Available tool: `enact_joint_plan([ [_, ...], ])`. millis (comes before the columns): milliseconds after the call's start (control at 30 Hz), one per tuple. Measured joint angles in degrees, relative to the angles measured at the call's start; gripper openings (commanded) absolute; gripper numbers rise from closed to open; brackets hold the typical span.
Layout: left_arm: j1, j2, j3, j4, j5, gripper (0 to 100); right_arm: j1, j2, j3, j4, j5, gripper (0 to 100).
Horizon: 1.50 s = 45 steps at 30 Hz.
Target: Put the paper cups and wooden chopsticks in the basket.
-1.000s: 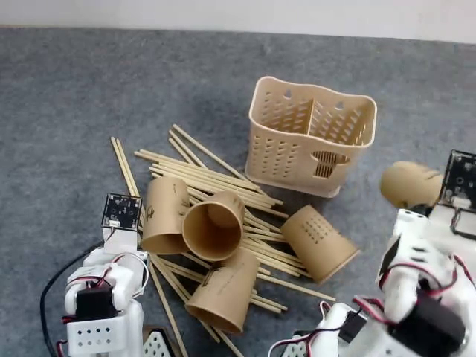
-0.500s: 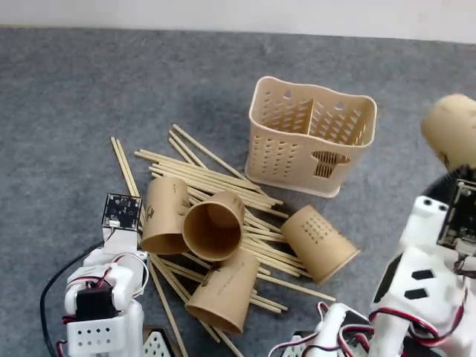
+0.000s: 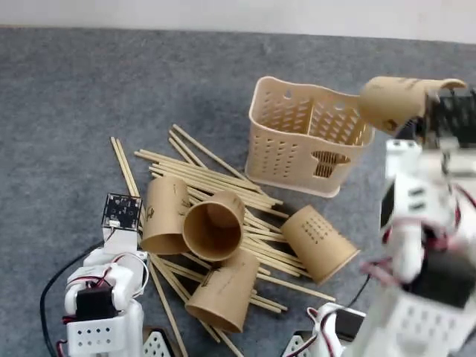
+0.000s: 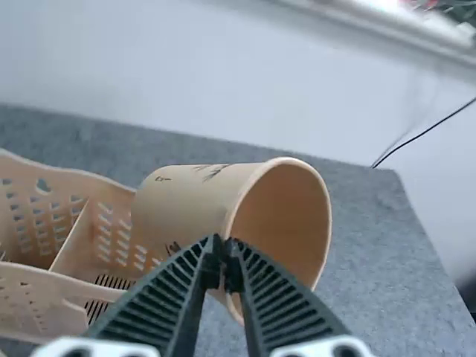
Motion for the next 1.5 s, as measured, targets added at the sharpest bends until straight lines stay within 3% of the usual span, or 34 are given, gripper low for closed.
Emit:
enact_joint_plan([
  [533, 0.00, 0.00, 0.00, 0.00, 0.00, 12, -5.27, 6.86, -4.92, 1.76, 8.35, 0.6],
  [833, 0.00, 0.00, 0.00, 0.00, 0.00, 12, -6.42, 7.21, -4.92, 3.87, 9.32, 0.6],
  [1500, 0.00, 0.00, 0.00, 0.00, 0.00, 12, -6.95, 6.95, -4.92, 7.03, 25.58, 0.9],
])
